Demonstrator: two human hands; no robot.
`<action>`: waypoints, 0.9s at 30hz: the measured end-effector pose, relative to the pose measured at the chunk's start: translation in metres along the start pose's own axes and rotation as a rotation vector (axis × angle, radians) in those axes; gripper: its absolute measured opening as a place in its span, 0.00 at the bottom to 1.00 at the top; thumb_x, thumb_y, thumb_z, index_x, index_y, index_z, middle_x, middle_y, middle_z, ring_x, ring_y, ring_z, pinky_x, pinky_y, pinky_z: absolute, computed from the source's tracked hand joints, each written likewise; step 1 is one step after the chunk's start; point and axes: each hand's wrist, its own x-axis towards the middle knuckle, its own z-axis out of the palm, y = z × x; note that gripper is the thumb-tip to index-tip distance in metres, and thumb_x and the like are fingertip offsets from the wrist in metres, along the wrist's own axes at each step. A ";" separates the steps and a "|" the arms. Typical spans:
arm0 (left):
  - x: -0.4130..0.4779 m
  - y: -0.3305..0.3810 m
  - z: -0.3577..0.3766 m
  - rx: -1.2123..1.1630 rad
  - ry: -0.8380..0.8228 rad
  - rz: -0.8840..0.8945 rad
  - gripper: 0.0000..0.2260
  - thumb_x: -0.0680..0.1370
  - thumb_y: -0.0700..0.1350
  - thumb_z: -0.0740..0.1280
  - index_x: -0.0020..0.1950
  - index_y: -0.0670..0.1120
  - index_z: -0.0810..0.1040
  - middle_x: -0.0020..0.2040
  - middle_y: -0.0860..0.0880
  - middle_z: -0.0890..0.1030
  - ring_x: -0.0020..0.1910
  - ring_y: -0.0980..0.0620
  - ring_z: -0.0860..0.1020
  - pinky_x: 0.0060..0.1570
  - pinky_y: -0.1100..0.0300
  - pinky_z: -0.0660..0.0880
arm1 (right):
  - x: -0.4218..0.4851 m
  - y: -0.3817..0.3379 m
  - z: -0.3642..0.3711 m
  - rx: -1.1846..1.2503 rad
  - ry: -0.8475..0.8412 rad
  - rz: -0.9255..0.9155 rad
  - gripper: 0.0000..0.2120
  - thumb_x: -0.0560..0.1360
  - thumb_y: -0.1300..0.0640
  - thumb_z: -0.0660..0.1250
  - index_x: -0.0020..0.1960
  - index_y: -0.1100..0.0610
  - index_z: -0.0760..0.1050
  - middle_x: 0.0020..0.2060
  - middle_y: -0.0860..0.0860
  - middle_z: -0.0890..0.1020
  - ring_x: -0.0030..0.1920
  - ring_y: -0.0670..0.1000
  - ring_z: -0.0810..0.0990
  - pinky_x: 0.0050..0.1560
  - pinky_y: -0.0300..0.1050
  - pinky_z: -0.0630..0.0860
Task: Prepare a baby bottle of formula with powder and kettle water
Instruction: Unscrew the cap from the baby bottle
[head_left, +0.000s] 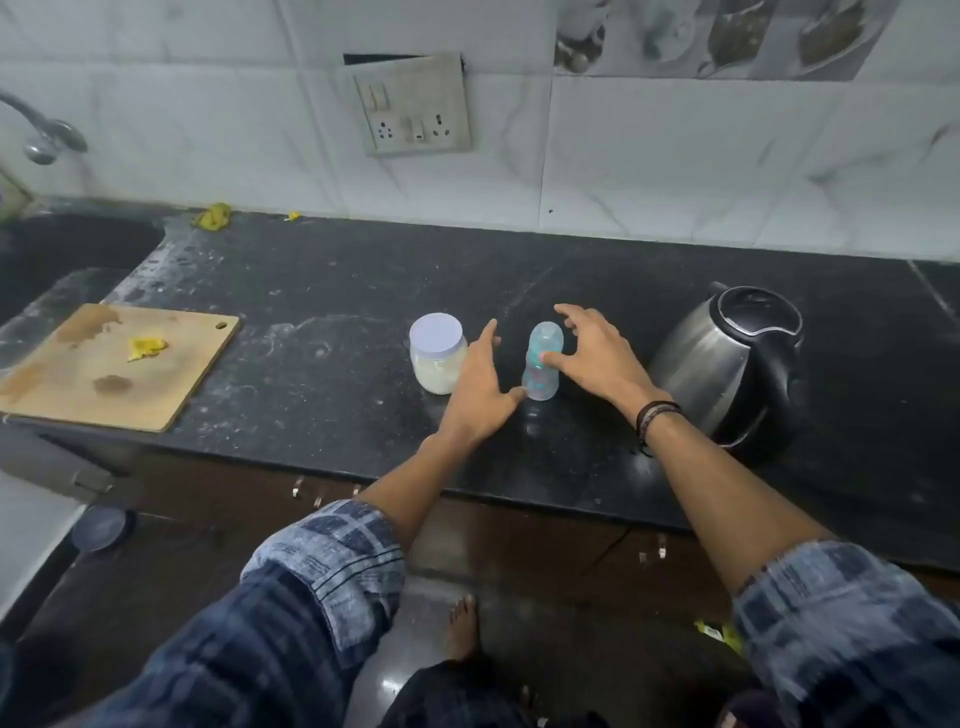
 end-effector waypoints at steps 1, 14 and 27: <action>0.005 -0.003 0.003 -0.008 -0.008 0.009 0.45 0.74 0.42 0.76 0.83 0.44 0.51 0.78 0.43 0.65 0.78 0.48 0.64 0.76 0.49 0.63 | 0.004 -0.002 0.002 -0.010 -0.016 0.001 0.37 0.74 0.48 0.75 0.78 0.48 0.63 0.70 0.52 0.73 0.69 0.57 0.74 0.66 0.58 0.75; 0.052 -0.039 0.038 -0.105 -0.164 -0.111 0.43 0.74 0.45 0.78 0.82 0.48 0.57 0.80 0.48 0.65 0.77 0.49 0.65 0.74 0.51 0.66 | 0.028 -0.016 0.022 -0.184 -0.003 0.088 0.33 0.74 0.52 0.77 0.75 0.51 0.67 0.68 0.54 0.76 0.66 0.58 0.76 0.64 0.57 0.74; 0.061 -0.047 0.054 -0.184 -0.157 -0.026 0.27 0.77 0.46 0.73 0.74 0.49 0.68 0.63 0.54 0.78 0.61 0.54 0.77 0.62 0.49 0.76 | 0.034 -0.009 0.033 -0.251 0.001 0.003 0.26 0.74 0.51 0.77 0.67 0.53 0.70 0.59 0.54 0.78 0.58 0.56 0.80 0.56 0.53 0.79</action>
